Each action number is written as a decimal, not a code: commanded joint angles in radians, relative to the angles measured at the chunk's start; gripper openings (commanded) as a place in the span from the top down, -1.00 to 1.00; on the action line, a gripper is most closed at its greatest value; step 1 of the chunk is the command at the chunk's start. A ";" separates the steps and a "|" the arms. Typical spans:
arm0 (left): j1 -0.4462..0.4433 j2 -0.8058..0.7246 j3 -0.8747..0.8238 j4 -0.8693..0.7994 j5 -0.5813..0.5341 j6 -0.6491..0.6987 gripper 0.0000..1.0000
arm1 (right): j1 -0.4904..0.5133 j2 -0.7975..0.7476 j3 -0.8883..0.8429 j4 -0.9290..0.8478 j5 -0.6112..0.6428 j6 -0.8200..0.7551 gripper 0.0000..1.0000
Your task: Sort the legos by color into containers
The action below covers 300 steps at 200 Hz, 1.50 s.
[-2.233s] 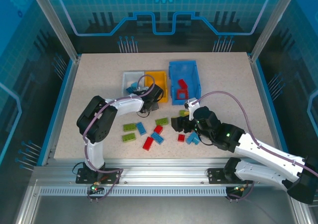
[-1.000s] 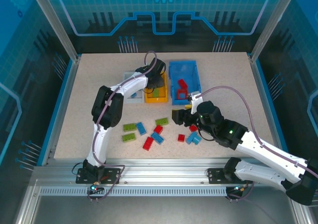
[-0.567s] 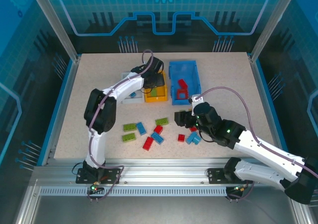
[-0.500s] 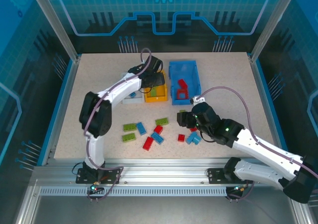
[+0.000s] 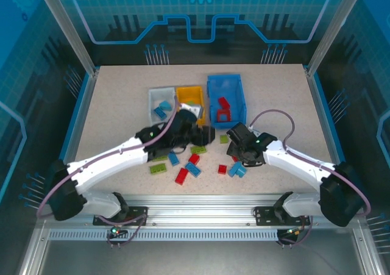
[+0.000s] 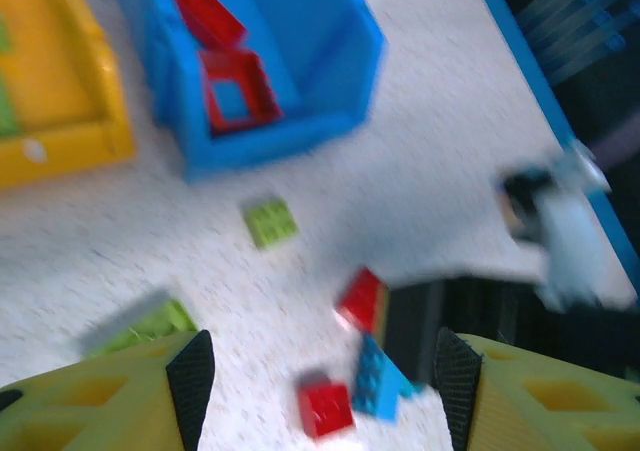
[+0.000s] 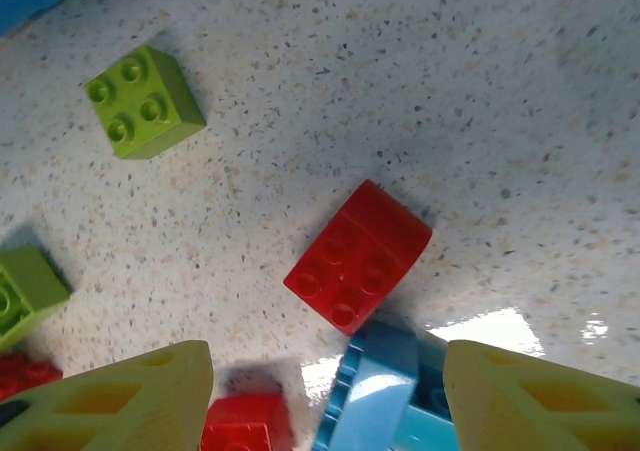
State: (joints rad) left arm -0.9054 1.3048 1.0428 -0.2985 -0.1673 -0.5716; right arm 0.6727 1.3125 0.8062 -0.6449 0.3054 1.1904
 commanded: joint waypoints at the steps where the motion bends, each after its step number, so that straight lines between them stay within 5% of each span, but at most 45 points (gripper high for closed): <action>1: -0.073 -0.096 -0.112 0.119 0.031 0.015 -0.30 | -0.029 0.063 0.022 0.040 0.005 0.130 -0.28; 102: -0.147 -0.222 -0.197 0.113 0.000 0.013 -0.30 | -0.122 0.213 -0.057 0.181 -0.145 0.267 -0.25; 146: -0.148 -0.235 -0.199 0.107 -0.040 0.010 -0.29 | -0.120 0.210 -0.030 0.197 -0.075 0.203 0.51; 200: -0.147 -0.281 -0.193 0.048 -0.151 -0.020 -0.29 | -0.033 0.196 0.293 -0.073 0.309 -0.177 0.54; 247: -0.147 -0.310 -0.199 0.046 -0.188 -0.030 -0.30 | -0.062 0.450 0.618 -0.213 0.434 -0.434 0.53; 300: -0.147 -0.339 -0.212 0.022 -0.201 -0.040 -0.30 | -0.118 0.720 0.866 -0.312 0.474 -0.479 0.53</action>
State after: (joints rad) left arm -1.0454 0.9947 0.8345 -0.2489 -0.3332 -0.6006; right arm 0.5808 1.9644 1.6020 -0.8570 0.7223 0.7605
